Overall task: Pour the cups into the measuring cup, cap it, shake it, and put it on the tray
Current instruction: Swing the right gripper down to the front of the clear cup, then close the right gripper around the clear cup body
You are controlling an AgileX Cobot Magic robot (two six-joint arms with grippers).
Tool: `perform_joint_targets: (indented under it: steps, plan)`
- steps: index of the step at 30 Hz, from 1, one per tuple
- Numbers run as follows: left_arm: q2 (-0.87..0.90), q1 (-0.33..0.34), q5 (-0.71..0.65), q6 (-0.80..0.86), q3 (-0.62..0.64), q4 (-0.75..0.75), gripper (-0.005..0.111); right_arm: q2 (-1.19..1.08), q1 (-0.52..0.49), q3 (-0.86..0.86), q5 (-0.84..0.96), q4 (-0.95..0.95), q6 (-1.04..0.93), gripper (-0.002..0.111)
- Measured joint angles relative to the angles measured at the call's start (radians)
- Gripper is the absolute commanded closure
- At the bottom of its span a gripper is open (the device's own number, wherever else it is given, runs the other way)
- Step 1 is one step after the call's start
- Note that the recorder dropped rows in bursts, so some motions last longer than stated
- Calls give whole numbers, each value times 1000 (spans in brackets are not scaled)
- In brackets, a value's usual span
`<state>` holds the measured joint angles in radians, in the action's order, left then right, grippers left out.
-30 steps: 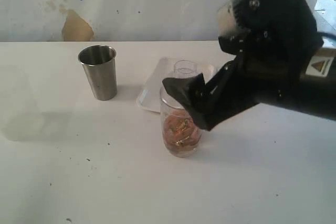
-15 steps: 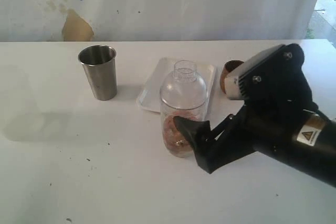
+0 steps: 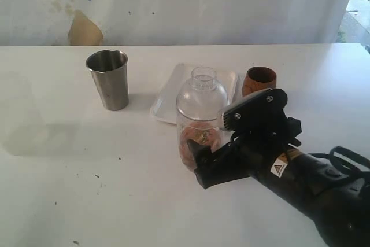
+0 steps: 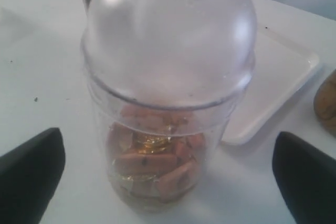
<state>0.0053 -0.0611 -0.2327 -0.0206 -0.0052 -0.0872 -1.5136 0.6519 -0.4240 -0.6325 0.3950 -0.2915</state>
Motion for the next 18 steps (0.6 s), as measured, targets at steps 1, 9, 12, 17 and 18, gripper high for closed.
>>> perform_joint_targets:
  steps: [1,9,12,17,18]
  plan:
    - [0,0,0,0,0,0,107,-14,0,0,-14,0,0,3]
    - [0,0,0,0,0,0,107,-187,0,2,-218,-4,65,3]
    - [0,0,0,0,0,0,107,-225,0,2,-266,-8,81,3]
    - [0,0,0,0,0,0,107,-273,5,-18,-290,-19,89,3]
    - [0,0,0,0,0,0,107,-282,5,-25,-292,-25,89,3]
